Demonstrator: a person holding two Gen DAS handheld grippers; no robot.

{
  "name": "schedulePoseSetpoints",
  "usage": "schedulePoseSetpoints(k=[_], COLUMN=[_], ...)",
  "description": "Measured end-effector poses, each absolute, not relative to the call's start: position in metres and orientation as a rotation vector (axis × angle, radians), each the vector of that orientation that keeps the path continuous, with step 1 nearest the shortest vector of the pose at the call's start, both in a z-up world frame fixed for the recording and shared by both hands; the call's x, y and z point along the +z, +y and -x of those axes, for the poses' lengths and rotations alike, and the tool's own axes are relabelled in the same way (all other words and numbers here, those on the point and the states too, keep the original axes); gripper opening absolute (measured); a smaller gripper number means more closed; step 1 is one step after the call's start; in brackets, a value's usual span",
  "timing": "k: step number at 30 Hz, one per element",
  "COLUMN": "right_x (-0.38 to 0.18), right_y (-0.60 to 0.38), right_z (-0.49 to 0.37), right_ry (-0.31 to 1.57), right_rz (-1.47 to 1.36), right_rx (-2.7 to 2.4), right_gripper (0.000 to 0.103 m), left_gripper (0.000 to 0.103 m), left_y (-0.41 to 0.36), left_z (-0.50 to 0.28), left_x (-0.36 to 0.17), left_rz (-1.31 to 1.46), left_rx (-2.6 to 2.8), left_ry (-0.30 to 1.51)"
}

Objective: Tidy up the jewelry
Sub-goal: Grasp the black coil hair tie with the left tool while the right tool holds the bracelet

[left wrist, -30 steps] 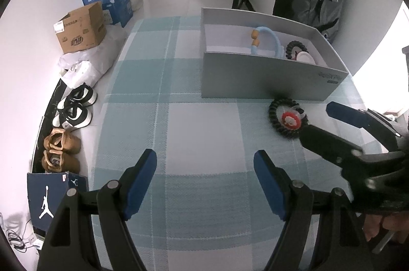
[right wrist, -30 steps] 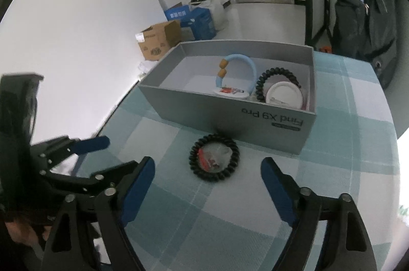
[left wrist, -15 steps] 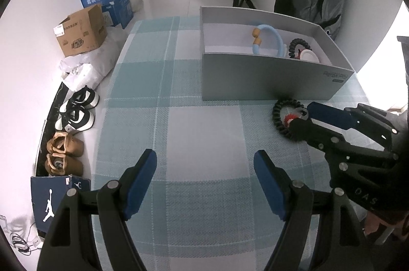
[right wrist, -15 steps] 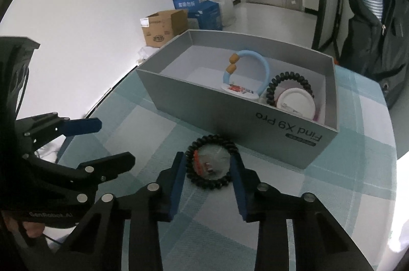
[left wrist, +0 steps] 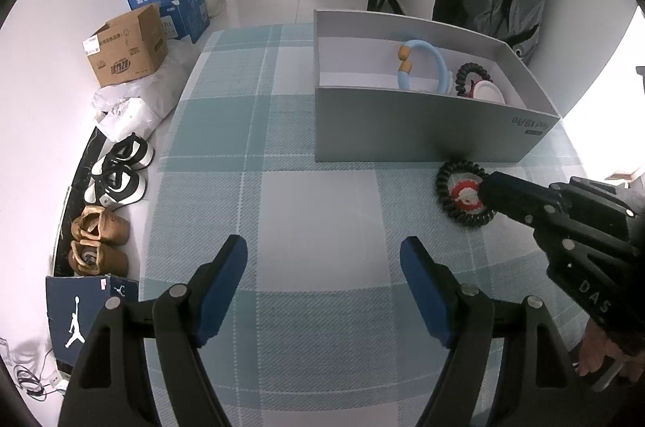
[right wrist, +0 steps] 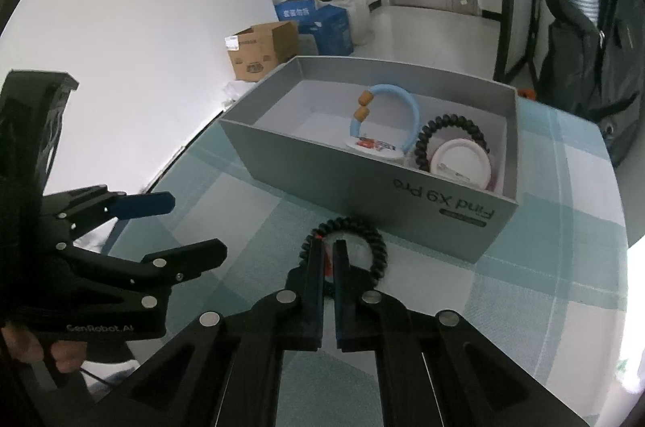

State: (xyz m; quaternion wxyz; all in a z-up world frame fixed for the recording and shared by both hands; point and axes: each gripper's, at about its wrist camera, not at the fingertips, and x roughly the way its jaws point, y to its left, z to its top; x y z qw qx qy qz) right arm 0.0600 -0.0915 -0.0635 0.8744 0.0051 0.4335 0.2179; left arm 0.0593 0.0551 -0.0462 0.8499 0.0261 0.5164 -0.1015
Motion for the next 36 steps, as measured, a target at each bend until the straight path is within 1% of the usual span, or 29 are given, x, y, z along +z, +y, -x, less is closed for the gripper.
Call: schedulePoseSetpoints(k=[3,5,6,7,10,21,24,25,27,29,36], right_x=[-0.064,-0.066,-0.067,-0.068,-0.068,-0.074,-0.074,-0.074,-0.073,-0.072,-0.071], right_y=[-0.101,-0.102,-0.102,-0.102,-0.098,-0.075,-0.074,-0.075,-0.078,-0.080,-0.093], right_z=[-0.063,-0.065,-0.066,-0.066,-0.067,-0.070,-0.070,-0.070,-0.071,-0.070,-0.072], right_ry=[0.922,0.933,0.937,0.940,0.935,0.936,0.934,0.934,0.940,0.934,0.943], right_rz=[-0.073,-0.077,-0.082,-0.091,-0.086,0.020,0.032,0.028,0.007,0.001,-0.079], right_rx=[0.460,0.446,0.447,0.453,0.458,0.480,0.479,0.477,0.480,0.484,0.496], right_gripper=[0.008,0.016,0.025,0.032,0.034,0.034,0.031,0.027,0.024,0.019,0.019], left_gripper=[0.074,0.074,0.074,0.074,0.074,0.074,0.074,0.074,0.074,0.074,0.074], left_y=[0.056,0.057,0.058,0.058,0.058,0.056,0.055,0.054,0.053,0.053,0.047], left_z=[-0.060,-0.061,-0.061,-0.061,-0.062,-0.065,-0.066,-0.067,-0.066,-0.066,-0.066], left_x=[-0.046,-0.046,-0.046,-0.046,-0.048,-0.051,-0.053,-0.053,-0.053,-0.052,-0.051], left_rz=[-0.053,-0.044,-0.043,-0.042,-0.040,-0.028,-0.029,-0.030,-0.032,-0.031,-0.037], left_rx=[-0.207,-0.204,-0.203,-0.202,-0.202,-0.204,-0.205,-0.206,-0.207,-0.213,-0.222], left_ry=[1.096,1.100,1.101,1.102,1.107,1.128,1.133,1.134,1.135,1.134,1.131])
